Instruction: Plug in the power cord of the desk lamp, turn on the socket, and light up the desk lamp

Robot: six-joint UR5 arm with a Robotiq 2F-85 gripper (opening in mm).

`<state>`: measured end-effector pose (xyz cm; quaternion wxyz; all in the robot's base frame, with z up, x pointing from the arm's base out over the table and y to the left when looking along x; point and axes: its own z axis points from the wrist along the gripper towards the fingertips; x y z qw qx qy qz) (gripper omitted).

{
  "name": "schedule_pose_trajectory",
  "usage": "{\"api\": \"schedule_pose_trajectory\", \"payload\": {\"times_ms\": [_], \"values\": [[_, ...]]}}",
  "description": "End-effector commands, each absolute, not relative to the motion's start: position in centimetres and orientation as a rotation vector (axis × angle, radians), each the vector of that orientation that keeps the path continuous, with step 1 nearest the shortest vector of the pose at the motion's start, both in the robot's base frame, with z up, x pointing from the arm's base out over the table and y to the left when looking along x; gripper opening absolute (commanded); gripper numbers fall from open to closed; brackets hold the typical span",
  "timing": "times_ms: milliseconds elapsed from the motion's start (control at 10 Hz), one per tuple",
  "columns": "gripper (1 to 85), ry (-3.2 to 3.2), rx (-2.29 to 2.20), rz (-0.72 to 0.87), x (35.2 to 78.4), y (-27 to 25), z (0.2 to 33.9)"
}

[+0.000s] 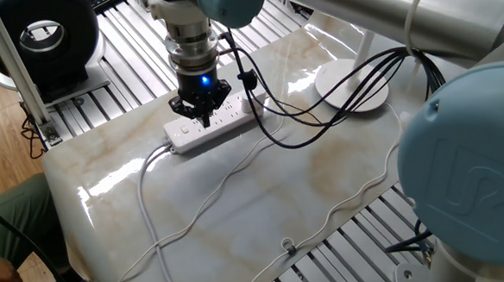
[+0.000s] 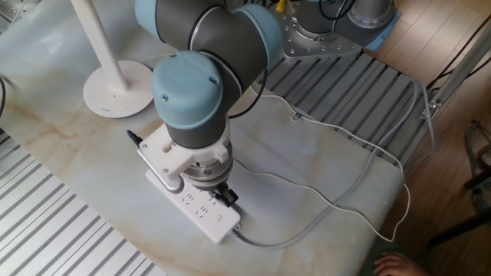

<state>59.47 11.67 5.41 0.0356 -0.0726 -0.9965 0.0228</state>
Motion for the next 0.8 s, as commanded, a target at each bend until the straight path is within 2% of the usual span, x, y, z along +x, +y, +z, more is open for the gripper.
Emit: {"api": "schedule_pose_trajectory", "payload": {"times_ms": [0,300,400,600,700], "values": [[1.0,-3.031,-0.062,0.064,58.7,11.2,5.9],[1.0,-3.076,0.199,-0.019,60.0,12.5,5.7],[1.0,-3.094,0.245,-0.113,60.5,14.1,5.8],[1.0,-3.062,0.086,-0.028,59.8,13.5,6.0],[1.0,-3.078,0.058,-0.046,60.8,14.8,6.0]]}}
